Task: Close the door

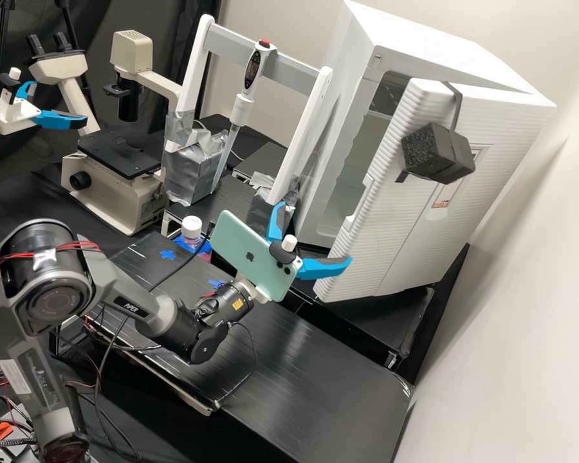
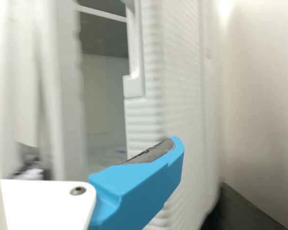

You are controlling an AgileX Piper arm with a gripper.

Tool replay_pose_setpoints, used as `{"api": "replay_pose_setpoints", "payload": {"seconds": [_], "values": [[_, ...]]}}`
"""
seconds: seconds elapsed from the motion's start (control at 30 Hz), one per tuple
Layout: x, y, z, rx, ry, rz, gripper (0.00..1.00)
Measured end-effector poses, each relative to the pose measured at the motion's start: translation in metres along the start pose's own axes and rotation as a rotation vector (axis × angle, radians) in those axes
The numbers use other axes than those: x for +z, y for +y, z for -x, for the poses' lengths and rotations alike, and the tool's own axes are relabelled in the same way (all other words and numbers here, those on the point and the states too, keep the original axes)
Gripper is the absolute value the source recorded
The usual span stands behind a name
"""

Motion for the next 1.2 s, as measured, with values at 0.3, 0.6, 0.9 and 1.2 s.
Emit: {"api": "replay_pose_setpoints", "payload": {"seconds": [0.3,0.6,0.9,1.2], "values": [[-0.021,-0.012,-0.003,-0.056,0.101,-0.002,1.00],[-0.020,-0.023,-0.023,-0.099,0.130,-0.024,1.00],[-0.022,-0.029,-0.027,-0.113,0.141,-0.032,1.00],[-0.035,-0.040,-0.005,-0.045,0.107,0.015,1.00]]}}
